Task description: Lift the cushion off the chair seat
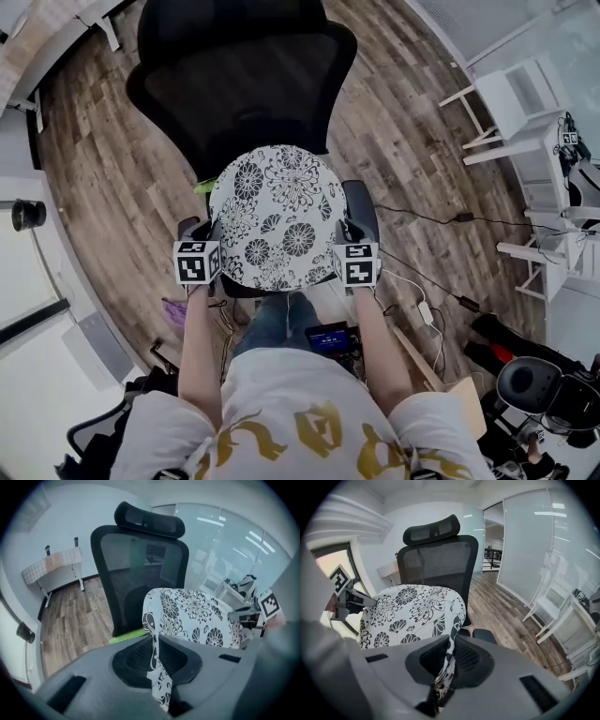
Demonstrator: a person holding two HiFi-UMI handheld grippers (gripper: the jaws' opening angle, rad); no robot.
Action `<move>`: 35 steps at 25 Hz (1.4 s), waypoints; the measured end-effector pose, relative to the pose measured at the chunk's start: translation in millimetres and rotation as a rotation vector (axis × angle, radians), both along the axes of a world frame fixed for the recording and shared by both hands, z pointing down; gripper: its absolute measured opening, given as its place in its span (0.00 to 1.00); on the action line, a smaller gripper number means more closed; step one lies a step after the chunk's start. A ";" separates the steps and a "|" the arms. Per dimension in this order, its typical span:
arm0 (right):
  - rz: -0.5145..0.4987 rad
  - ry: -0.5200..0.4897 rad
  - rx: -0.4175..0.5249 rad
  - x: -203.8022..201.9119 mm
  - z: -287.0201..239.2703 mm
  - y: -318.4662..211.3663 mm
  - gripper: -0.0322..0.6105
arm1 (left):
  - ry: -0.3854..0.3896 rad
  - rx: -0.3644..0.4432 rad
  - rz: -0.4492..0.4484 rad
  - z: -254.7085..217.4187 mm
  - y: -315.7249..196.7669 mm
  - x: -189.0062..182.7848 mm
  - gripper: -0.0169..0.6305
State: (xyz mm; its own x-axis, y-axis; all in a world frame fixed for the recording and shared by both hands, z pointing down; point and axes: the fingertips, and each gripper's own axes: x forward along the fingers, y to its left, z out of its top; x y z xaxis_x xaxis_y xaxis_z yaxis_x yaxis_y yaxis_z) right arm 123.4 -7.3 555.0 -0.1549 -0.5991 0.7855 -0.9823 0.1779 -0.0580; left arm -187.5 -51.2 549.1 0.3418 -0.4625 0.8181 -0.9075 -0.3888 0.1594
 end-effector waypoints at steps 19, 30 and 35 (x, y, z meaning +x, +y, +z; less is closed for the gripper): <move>0.010 -0.103 0.109 -7.4 -87.3 -13.6 0.09 | 0.052 0.146 -0.026 -101.8 -17.6 -3.8 0.07; -0.001 -0.097 0.152 2.0 -112.6 -18.1 0.09 | 0.081 0.164 -0.107 -114.2 -16.1 -18.0 0.07; -0.014 -0.097 0.170 1.3 -120.0 -15.1 0.09 | 0.088 0.182 -0.131 -119.7 -13.6 -21.0 0.07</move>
State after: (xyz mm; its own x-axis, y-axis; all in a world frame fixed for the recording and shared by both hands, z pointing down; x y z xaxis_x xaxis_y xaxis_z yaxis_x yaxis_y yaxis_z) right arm 124.7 -22.4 435.0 -0.2343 -0.7192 0.6541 -0.9709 0.2069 -0.1203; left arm -208.5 -64.8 429.4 0.3358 -0.6448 0.6867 -0.9376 -0.2983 0.1783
